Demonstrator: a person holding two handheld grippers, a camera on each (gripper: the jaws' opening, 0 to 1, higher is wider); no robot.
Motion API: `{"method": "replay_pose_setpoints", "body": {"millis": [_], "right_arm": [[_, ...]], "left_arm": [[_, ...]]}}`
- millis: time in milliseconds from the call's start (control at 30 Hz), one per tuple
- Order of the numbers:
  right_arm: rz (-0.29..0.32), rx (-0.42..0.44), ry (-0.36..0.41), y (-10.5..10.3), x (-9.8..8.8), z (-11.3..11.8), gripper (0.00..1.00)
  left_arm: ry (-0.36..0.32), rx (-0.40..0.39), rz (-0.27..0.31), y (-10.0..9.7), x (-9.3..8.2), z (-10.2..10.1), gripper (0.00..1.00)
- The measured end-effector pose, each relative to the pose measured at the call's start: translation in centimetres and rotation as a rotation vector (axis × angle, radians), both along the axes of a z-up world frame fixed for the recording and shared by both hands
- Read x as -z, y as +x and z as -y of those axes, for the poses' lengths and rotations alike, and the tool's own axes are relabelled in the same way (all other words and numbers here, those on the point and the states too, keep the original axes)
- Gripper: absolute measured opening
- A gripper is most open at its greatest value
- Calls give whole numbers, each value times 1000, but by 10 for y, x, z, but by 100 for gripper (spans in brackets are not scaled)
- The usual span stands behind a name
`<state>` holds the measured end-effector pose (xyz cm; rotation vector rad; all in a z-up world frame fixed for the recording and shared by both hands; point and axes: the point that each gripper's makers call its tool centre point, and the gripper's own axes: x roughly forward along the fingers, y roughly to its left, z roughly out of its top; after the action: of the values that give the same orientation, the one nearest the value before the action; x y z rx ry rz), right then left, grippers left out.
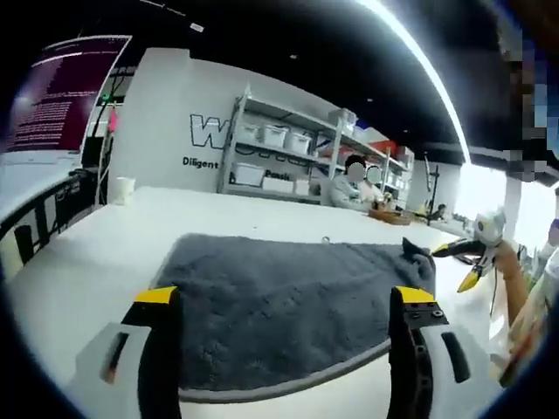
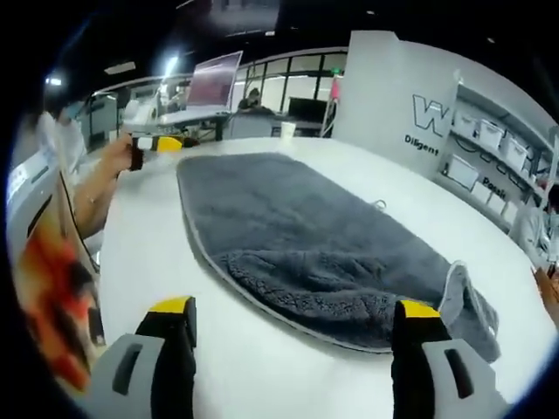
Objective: Open the folded towel by lifting each exposed corner and separating the folded layers until the towel lies flat within the target outline without major curled edges
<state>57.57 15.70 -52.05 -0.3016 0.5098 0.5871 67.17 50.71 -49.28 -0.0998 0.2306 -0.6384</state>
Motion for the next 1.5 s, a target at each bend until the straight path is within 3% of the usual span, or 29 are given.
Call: {"method": "replay_pose_setpoints", "body": {"millis": [100, 233, 467, 533, 633, 700, 833, 967, 1067, 1167, 1367, 1500], "right_arm": [[4, 31, 13, 3, -3, 6, 85], [66, 87, 15, 16, -18, 17, 83], [190, 324, -51, 61, -42, 61, 66], [195, 403, -53, 74, -43, 77, 60], [194, 431, -73, 84, -41, 85, 46], [170, 443, -148, 96, -32, 95, 42], [144, 442, -158, 111, -22, 101, 31], [114, 476, -241, 122, -10, 120, 22], [91, 479, -262, 126, -1, 128, 20], [94, 489, -259, 120, 1, 131, 0], [129, 511, -231, 107, -8, 136, 0], [181, 560, -210, 89, -24, 143, 0]], "left_arm": [[42, 13, 15, -1, 2, 3, 99], [51, 38, 30, -3, 0, 8, 99], [54, 17, 53, -3, -4, 2, 99], [41, 3, 58, -3, -8, -2, 99], [33, -2, 60, -4, -10, -5, 99], [33, -12, 61, -4, -11, -9, 99], [-3, -39, 88, -3, -18, -16, 99], [-18, -41, 89, -3, -19, -17, 99], [-1, -45, 79, -2, -15, -17, 98], [7, -44, 67, -2, -11, -16, 98], [-3, -49, 60, 0, -11, -18, 97], [-9, -44, 57, 0, -11, -16, 97]]}}
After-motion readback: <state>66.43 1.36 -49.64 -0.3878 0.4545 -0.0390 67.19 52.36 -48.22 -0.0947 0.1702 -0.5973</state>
